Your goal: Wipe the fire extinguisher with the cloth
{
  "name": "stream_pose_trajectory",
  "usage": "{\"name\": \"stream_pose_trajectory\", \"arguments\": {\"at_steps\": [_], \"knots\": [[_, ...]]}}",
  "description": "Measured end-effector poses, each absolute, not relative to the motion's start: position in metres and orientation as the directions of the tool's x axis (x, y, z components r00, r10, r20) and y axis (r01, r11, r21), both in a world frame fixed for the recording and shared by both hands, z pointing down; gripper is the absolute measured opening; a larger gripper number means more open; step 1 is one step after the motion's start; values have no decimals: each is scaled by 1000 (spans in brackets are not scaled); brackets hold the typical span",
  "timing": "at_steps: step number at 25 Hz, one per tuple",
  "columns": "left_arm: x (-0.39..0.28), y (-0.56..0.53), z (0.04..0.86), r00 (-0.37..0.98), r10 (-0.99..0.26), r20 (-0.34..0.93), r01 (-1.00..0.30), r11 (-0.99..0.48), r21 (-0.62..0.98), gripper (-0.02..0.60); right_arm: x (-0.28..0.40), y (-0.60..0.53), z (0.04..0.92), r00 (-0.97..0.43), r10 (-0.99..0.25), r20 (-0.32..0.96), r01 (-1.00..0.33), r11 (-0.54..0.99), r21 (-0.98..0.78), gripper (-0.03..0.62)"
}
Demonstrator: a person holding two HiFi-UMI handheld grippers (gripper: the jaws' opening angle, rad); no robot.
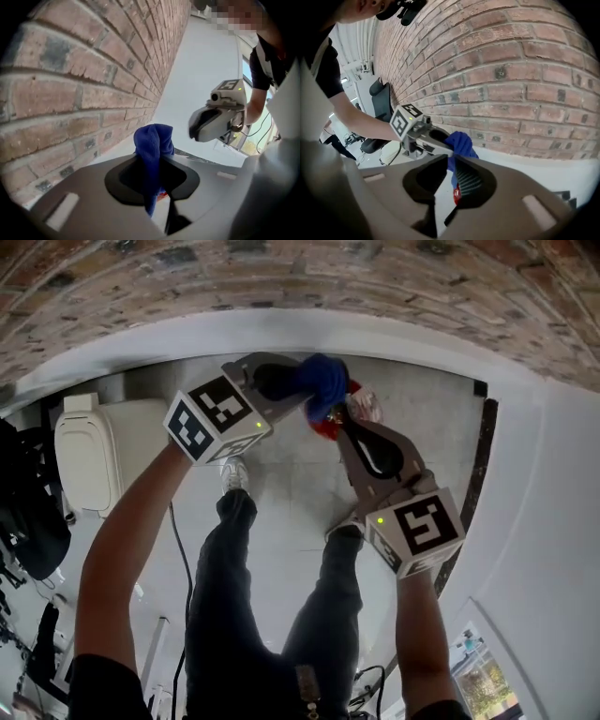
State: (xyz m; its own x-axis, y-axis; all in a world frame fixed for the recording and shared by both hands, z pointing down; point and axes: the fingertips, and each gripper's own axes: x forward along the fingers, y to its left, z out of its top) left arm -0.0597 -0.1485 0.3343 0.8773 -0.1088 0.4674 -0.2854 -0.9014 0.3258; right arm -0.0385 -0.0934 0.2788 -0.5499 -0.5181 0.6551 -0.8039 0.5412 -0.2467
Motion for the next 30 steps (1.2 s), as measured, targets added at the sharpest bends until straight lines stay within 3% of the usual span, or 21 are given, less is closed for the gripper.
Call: {"name": "stream_pose_trajectory", "arguments": {"at_steps": [3,5,8,9,11,16,20,25,30], "knots": [[-61,-137,307,893,-86,441,-241,-920,308,67,-38,-110,280,-557,-538,633,-798,557,-229,165],[-62,-132,294,905,-75,419,-219,-926,308,67,-41,-117,286,-571,-522,633,-782,580,-227,209],[-61,-131,280,919,-52,391,-185,-932,310,69,-48,-122,288,-602,-462,651,-731,647,-218,184],[-60,-133,277,920,-48,388,-177,-936,305,69,-47,-124,286,-599,-453,660,-721,664,-198,78],[-59,-137,275,917,-44,396,-169,-943,286,74,-39,-130,283,-572,-456,682,-722,674,-155,34],[-65,-147,306,855,-26,517,-170,-957,234,130,0,-153,292,-472,-486,736,-744,668,-36,31],[-66,-160,349,798,-50,600,-279,-914,294,69,24,-158,335,-455,-397,797,-671,741,-13,31],[-49,-146,386,744,-42,667,-339,-884,322,66,46,-157,396,-449,-269,852,-569,822,-40,29],[-53,-162,424,680,-135,721,-493,-812,313,66,47,-168,442,-484,-201,851,-538,836,-108,29]]}}
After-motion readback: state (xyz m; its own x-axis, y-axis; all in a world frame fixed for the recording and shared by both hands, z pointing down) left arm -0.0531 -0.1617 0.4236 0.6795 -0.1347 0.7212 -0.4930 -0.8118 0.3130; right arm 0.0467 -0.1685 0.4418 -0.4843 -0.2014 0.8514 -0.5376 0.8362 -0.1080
